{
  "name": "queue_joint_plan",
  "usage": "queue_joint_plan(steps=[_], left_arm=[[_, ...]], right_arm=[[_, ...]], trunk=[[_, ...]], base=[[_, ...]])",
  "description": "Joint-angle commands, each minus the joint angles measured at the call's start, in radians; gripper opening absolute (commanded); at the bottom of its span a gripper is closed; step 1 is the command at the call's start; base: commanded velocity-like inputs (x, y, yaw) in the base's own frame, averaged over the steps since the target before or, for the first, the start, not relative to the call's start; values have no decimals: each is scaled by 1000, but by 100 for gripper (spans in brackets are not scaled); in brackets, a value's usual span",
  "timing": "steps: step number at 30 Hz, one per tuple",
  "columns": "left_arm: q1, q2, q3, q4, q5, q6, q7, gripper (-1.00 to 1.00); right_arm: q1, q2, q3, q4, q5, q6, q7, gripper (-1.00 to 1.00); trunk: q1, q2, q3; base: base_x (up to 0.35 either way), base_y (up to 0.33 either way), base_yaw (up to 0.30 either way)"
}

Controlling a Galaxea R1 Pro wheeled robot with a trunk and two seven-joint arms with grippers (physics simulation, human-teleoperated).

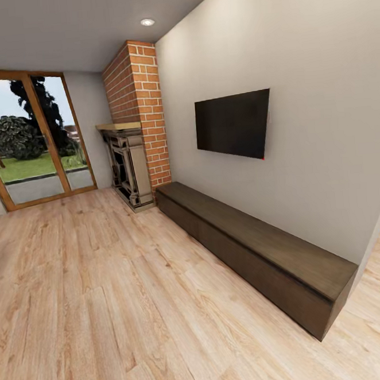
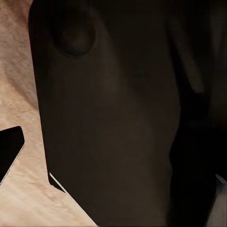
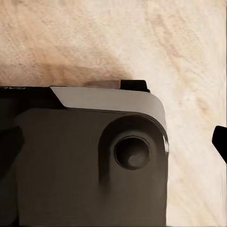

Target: Pick up the poster from the kitchen countertop and hang it on one of the wall nails in the kitchen.

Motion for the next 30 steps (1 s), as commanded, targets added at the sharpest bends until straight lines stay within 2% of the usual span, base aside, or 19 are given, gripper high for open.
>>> queue_joint_plan(steps=[1,3,4,5,7,11,12,20,30], left_arm=[[-1,3,2,-8,-1,0,1,100],[-2,7,2,-19,-1,0,1,100],[-3,21,2,-338,-2,-1,0,100],[-3,31,2,-397,-3,-1,0,100],[-3,41,2,-457,-4,-2,0,100],[-3,53,2,-556,-5,-54,-1,100],[-3,55,1,-607,-5,-70,-2,100],[-3,61,8,-607,-5,-74,-2,100],[-3,78,9,-599,-4,-75,-3,100]], right_arm=[[-6,-6,-2,-5,-5,-9,0,100],[-18,-17,-4,-16,-8,-20,-1,100],[-44,-36,-6,-84,-12,-218,-1,100],[-49,-38,-7,-141,-12,-229,-1,100],[-53,-41,-8,-201,-13,-239,-2,100],[-56,-41,-6,-253,-13,-246,-2,100],[-57,-42,-5,-264,-14,-246,-2,100],[-52,-42,-4,-264,-13,-247,-2,100],[-50,-42,-4,-263,-14,-247,-3,100]], trunk=[[0,0,-1],[0,0,-1],[0,0,-1],[0,0,-1],[0,0,-1],[0,0,-1],[0,0,-1],[0,0,-1],[0,0,3]], base=[[0,0,0],[0,0,0],[0,0,0],[0,0,0],[0,0,0],[0,0,0],[0,0,0],[0,0,-51],[0,0,-251]])
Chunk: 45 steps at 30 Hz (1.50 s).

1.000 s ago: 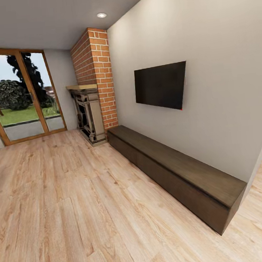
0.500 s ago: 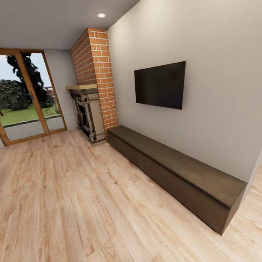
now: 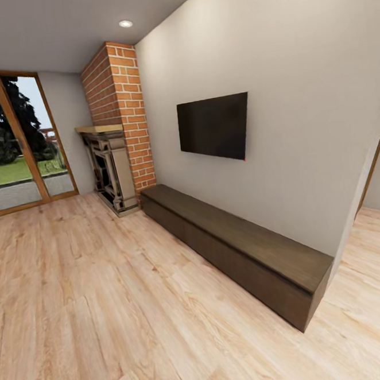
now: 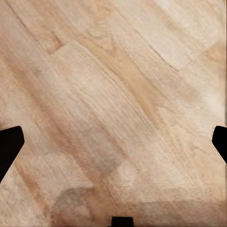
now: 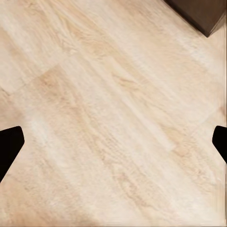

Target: Pick up the poster from the kitchen countertop and hang it on one of the wall nails in the kitchen.

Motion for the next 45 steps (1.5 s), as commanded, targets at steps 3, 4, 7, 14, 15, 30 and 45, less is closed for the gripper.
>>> queue_joint_plan(steps=[3,4,7,14,15,30,45], left_arm=[[0,0,-3,-1,-1,-4,-1,100],[0,-1,-4,-2,-1,-5,-1,100],[0,-9,-12,-35,-1,-14,0,100],[0,-18,-11,-84,-1,-20,-2,100],[0,-19,-11,-76,-1,-20,-2,100],[0,-18,-6,-28,3,-23,-3,100],[0,-18,-7,-27,0,-22,-3,100]], right_arm=[[-1,0,-1,1,-1,-3,0,100],[-1,0,-1,1,-1,-3,0,100],[-1,0,-1,1,-1,-3,1,100],[-1,0,0,1,0,-4,1,100],[-1,0,0,1,0,-5,1,100],[-1,-1,-3,1,2,-5,-2,100],[-1,-1,-3,1,2,-5,-2,100]], trunk=[[0,0,1],[0,0,1],[0,0,3],[0,0,7],[0,0,7],[0,0,16],[0,0,26]], base=[[0,0,-291],[0,0,-294],[0,0,-296],[0,0,-298],[0,0,-298],[0,0,-298],[0,0,-298]])
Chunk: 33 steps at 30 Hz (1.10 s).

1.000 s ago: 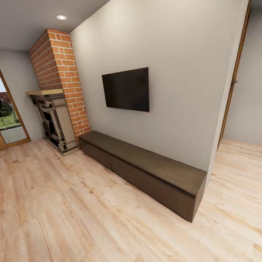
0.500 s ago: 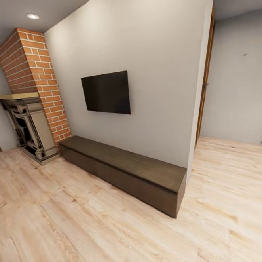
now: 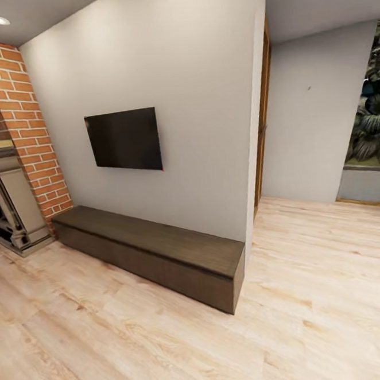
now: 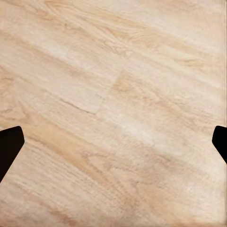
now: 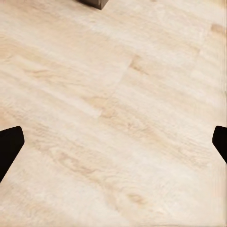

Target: Pick up the poster from the kitchen countertop and hang it on one of the wall nails in the kitchen.

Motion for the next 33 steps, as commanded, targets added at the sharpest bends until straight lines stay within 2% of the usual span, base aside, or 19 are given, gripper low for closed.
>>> queue_joint_plan(steps=[1,26,33], left_arm=[[0,0,0,-1,0,-1,0,100],[0,0,0,-1,-1,-1,0,100],[0,0,-2,-1,-2,-1,1,100]], right_arm=[[-1,0,0,1,-1,-3,0,100],[-1,0,0,2,-1,-3,-1,100],[-1,-3,1,6,2,-3,1,100]], trunk=[[0,0,0],[0,0,17],[0,0,19]], base=[[0,0,-298],[0,-1,-297],[42,-215,-79]])
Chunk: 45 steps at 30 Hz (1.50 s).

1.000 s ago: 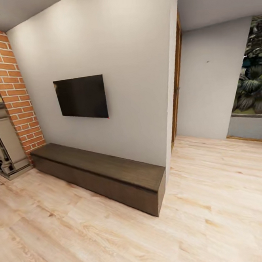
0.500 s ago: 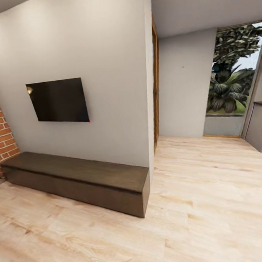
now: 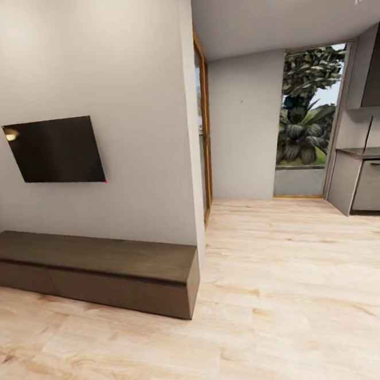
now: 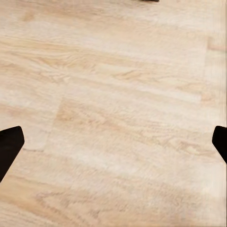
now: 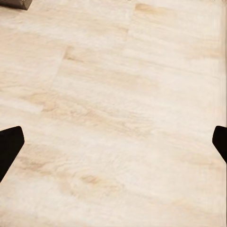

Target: Pick up the poster from the kitchen countertop and hang it on one of the wall nails in the kitchen.

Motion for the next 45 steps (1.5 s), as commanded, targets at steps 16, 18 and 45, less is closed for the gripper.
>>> queue_joint_plan(steps=[16,18,45], left_arm=[[0,0,0,-1,-1,-1,0,100],[0,0,0,-1,-1,-1,0,100],[0,0,0,-1,-1,-1,0,100]], right_arm=[[-1,-3,0,2,-5,-4,-1,100],[-1,-3,0,2,-5,-4,-1,100],[-1,-3,0,2,-4,-3,-1,100]], trunk=[[0,0,-1],[0,0,-1],[0,0,-10]], base=[[137,-290,-58],[181,-266,-231],[225,-227,-165]])
